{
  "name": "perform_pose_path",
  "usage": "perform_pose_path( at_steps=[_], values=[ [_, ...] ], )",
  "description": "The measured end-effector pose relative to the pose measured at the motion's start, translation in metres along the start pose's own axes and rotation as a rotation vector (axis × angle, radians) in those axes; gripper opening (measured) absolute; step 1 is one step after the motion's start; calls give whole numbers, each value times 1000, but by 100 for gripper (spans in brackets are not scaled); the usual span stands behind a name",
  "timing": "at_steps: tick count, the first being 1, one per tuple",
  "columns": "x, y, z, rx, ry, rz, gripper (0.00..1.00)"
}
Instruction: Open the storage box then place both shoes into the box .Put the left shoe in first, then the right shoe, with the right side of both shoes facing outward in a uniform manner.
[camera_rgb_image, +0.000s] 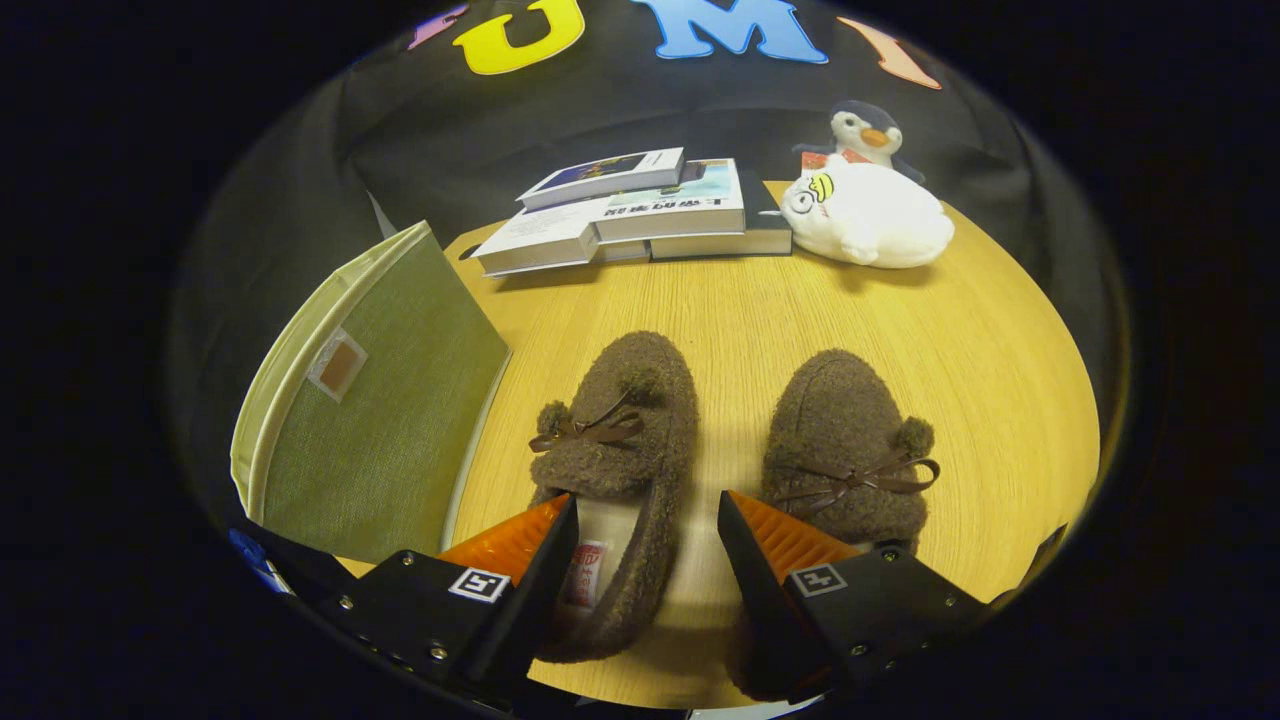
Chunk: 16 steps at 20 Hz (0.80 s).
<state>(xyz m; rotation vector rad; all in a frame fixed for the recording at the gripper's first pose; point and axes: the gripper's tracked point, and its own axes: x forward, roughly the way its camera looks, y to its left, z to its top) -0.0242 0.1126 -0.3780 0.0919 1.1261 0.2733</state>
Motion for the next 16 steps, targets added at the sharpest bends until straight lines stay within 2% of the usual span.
perform_pose_path(
  at_steps=[1, 2, 3, 4, 5, 7, 9, 11, 12, 16],
  values=[
    [3, -2, -1, 2, 13, -8, 83],
    [6, -2, -4, 6, 27, -14, 74],
    [8, -4, -5, 15, 39, -21, 71],
    [9, -2, -8, 33, 50, -15, 58],
    [10, 0, -10, 54, 60, -6, 54],
    [13, 1, -11, 93, 79, 9, 54],
    [13, 0, -11, 150, 85, 10, 21],
    [8, -6, -5, 178, 65, -10, 21],
    [8, -3, -9, 210, 65, -1, 0],
    [-6, 7, -2, 282, 68, 44, 0]
  ],
)
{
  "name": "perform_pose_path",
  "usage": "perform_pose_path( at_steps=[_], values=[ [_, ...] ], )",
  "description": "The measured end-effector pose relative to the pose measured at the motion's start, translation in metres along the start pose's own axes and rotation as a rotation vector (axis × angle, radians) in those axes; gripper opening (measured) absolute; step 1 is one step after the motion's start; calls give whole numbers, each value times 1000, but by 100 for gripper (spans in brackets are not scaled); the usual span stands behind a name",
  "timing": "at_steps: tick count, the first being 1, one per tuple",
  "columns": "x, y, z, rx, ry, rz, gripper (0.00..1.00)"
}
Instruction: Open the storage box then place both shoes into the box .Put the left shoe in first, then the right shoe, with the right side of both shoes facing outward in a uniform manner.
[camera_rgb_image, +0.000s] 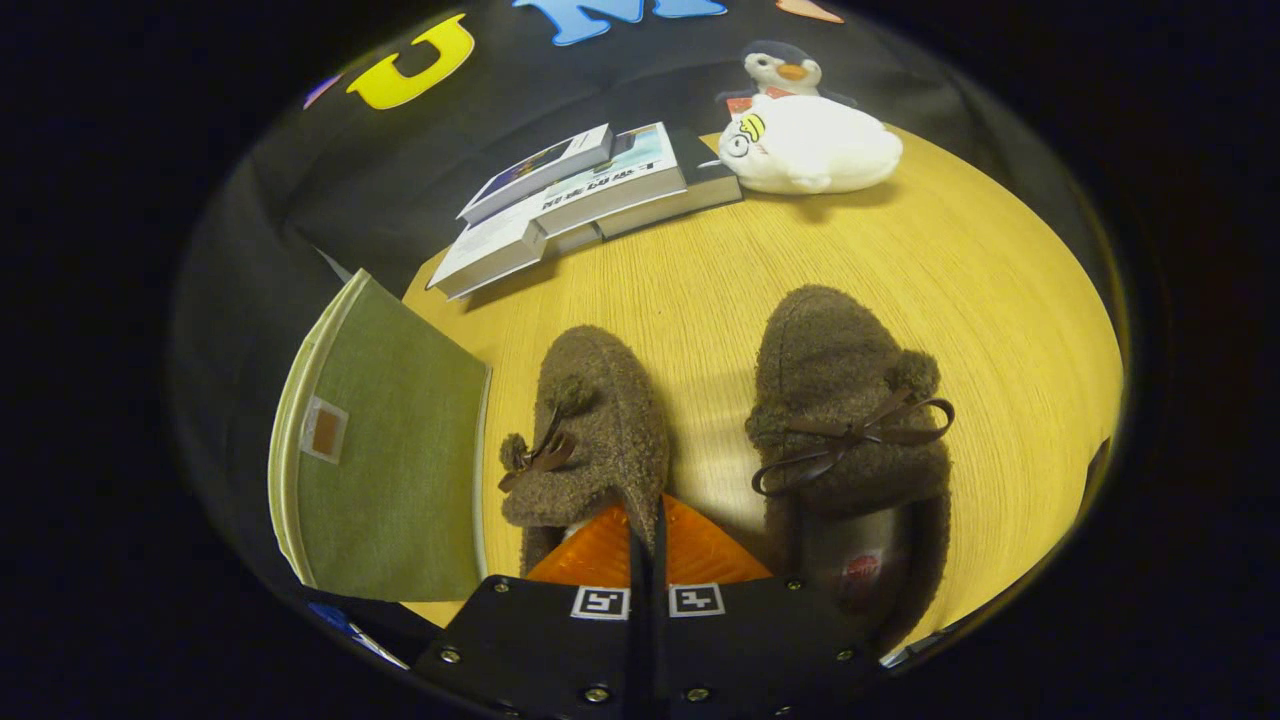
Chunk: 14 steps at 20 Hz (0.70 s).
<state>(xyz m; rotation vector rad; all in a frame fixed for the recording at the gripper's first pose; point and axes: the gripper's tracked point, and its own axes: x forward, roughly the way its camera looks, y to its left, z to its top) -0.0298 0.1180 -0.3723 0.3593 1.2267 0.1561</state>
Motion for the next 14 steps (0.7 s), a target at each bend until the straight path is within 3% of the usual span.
perform_pose_path(
  at_steps=[14],
  values=[
    [-92, 128, 77, 59, -148, 183, 0]
  ],
)
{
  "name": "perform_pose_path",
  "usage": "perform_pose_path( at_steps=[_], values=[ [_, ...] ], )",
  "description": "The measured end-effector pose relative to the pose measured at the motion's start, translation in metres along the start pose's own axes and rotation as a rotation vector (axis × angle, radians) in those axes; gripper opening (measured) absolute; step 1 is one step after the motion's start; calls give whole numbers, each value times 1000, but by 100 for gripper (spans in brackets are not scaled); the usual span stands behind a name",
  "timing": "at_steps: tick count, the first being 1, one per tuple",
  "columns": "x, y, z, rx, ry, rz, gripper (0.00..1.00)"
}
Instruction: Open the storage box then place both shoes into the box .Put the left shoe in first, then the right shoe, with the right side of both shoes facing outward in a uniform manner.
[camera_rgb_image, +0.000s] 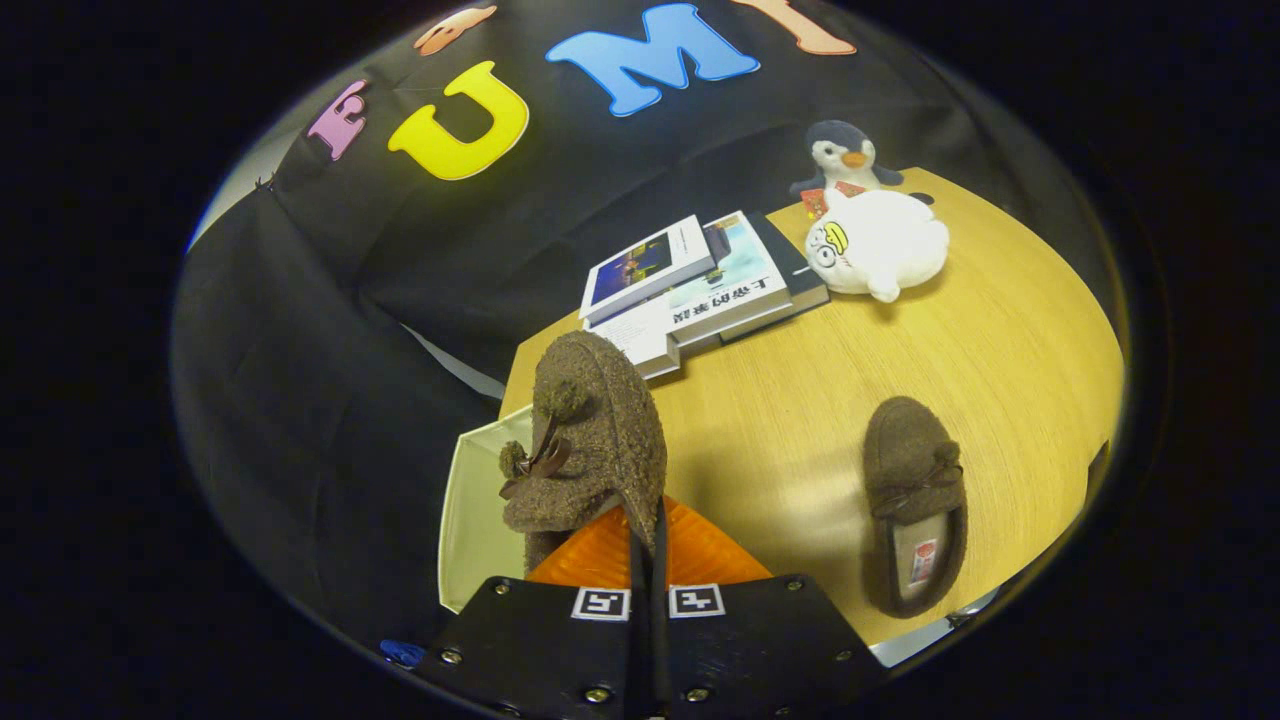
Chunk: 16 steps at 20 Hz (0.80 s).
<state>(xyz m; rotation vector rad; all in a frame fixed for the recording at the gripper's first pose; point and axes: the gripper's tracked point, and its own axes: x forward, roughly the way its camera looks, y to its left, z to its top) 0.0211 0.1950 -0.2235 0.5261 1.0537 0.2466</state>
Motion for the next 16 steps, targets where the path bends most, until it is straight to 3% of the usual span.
perform_pose_path(
  at_steps=[9, 16],
  values=[
    [21, 90, -15, -16, 34, 87, 0],
    [61, 125, -60, -25, 101, 83, 0]
  ],
)
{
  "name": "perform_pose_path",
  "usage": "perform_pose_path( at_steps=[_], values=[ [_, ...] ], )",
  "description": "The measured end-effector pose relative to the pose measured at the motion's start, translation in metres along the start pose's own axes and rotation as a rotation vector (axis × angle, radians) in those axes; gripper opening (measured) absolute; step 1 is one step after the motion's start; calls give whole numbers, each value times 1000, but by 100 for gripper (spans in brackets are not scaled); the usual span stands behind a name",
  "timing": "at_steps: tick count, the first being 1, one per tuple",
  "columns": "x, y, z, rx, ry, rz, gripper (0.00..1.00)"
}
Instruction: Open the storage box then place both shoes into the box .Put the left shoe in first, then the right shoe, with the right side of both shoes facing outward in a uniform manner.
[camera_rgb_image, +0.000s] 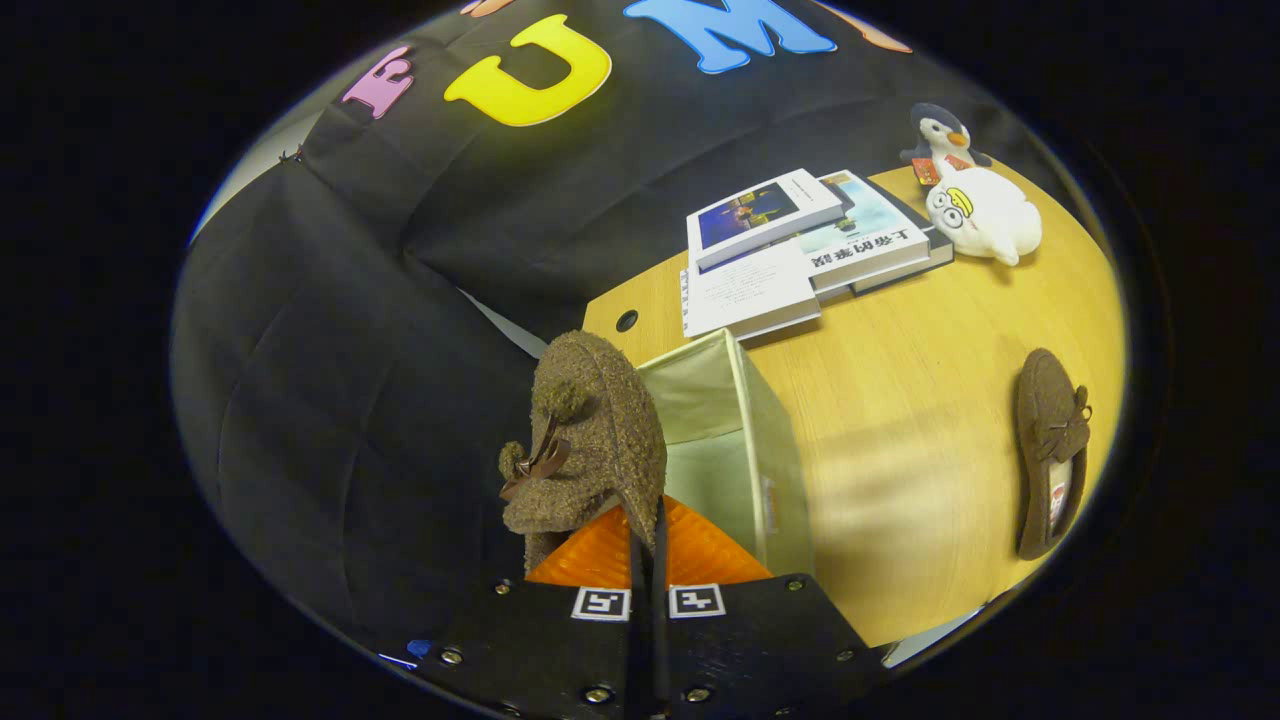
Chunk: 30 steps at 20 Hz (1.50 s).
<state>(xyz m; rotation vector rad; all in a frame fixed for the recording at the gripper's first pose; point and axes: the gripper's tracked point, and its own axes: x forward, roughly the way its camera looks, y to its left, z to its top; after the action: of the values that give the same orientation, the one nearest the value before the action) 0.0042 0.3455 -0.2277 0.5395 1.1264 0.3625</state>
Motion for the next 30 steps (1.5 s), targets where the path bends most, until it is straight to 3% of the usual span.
perform_pose_path(
  at_steps=[13, 20, 21, 23, 24, 26, 27, 28, 30],
  values=[
    [85, -4, -58, 33, 106, -134, 0],
    [97, -9, -71, -42, 130, -177, 2],
    [97, -9, -70, -77, 131, -163, 8],
    [95, -7, -73, -120, 145, -120, 42],
    [88, -2, -72, -126, 137, -89, 66],
    [76, 14, -61, -149, 84, -12, 82],
    [68, 19, -53, -181, 62, 20, 83],
    [58, 22, -49, -214, 45, 37, 93],
    [39, 22, -37, -294, -1, 39, 97]
  ],
)
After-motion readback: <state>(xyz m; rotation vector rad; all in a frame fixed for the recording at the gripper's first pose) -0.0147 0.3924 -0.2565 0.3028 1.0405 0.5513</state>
